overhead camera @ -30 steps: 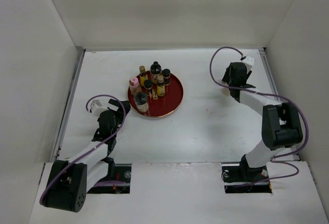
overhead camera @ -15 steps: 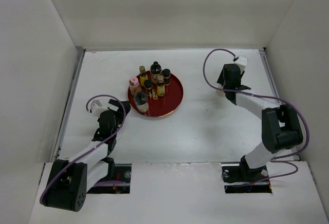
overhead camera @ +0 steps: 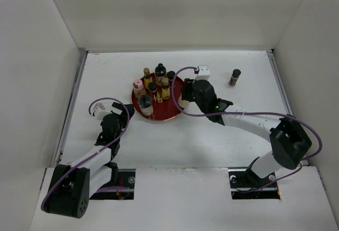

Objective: Organize the condiment bottles

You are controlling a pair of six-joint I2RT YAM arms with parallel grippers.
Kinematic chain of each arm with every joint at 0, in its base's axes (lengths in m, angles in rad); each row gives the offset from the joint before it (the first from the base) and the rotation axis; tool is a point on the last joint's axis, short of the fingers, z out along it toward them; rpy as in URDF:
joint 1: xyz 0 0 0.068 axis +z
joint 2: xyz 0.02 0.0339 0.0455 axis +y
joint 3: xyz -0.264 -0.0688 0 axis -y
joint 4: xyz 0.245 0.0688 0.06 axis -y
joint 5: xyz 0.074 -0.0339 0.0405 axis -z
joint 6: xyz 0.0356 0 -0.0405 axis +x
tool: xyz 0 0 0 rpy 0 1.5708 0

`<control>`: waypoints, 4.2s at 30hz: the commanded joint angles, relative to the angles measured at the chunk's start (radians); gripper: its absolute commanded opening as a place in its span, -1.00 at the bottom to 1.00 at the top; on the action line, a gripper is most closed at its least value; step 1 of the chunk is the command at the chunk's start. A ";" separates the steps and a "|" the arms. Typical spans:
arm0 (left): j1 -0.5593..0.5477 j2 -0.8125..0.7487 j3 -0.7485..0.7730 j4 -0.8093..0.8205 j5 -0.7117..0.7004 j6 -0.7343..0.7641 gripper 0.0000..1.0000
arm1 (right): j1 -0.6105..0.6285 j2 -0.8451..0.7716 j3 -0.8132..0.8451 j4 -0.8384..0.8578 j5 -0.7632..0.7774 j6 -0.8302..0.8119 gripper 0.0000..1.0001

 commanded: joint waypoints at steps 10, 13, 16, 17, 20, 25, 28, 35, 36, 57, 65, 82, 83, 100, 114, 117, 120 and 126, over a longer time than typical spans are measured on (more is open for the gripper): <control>0.001 -0.027 0.026 0.046 0.001 -0.005 1.00 | 0.175 0.204 0.146 0.217 -0.008 0.123 -0.15; 0.001 -0.016 0.025 0.049 0.004 -0.007 1.00 | 0.209 0.253 0.164 0.207 0.012 0.115 -0.14; 0.001 -0.015 0.026 0.049 0.014 -0.008 1.00 | 0.229 0.301 0.175 0.207 0.035 0.112 -0.10; 0.001 -0.018 0.026 0.049 0.009 -0.008 1.00 | 0.232 0.310 0.178 0.207 0.037 0.108 -0.06; 0.003 -0.007 0.026 0.049 0.010 -0.008 1.00 | 0.238 0.324 0.178 0.212 0.058 0.085 0.12; 0.001 -0.021 0.023 0.049 0.004 -0.010 1.00 | 0.241 0.274 0.153 0.212 0.086 0.046 0.52; 0.003 -0.009 0.025 0.049 0.009 -0.010 1.00 | 0.236 0.177 0.095 0.230 0.077 0.037 0.62; 0.004 -0.004 0.026 0.049 0.010 -0.010 1.00 | -0.054 -0.081 -0.138 0.290 -0.023 0.068 0.17; 0.004 -0.004 0.028 0.049 0.012 -0.010 1.00 | -0.116 -0.101 -0.153 0.287 -0.029 0.074 -0.03; 0.006 0.013 0.032 0.049 0.017 -0.010 1.00 | -0.598 0.321 0.281 -0.018 0.000 -0.109 0.65; 0.006 0.025 0.034 0.057 0.020 -0.011 1.00 | -0.606 0.353 0.290 -0.012 0.018 -0.115 0.33; 0.032 -0.059 0.009 0.037 -0.003 -0.008 1.00 | -0.354 0.031 0.130 0.063 0.006 -0.083 -0.36; 0.036 -0.062 0.009 0.034 -0.008 -0.010 1.00 | -0.322 0.024 0.127 0.063 0.001 -0.080 -0.36; 0.053 -0.066 0.002 0.026 0.007 -0.028 1.00 | 0.002 0.263 0.221 0.158 -0.040 -0.040 -0.34; 0.056 -0.046 0.009 0.016 0.010 -0.030 1.00 | 0.052 0.352 0.222 0.189 0.055 -0.078 0.17; 0.060 -0.047 0.014 0.004 0.012 -0.031 1.00 | 0.054 0.333 0.212 0.197 0.058 -0.069 0.35; 0.066 -0.041 0.028 -0.042 -0.006 -0.033 1.00 | 0.057 0.298 0.202 0.187 0.058 -0.070 0.46; 0.076 -0.036 0.049 -0.112 -0.016 -0.048 1.00 | 0.059 0.165 0.137 0.194 0.086 -0.069 0.53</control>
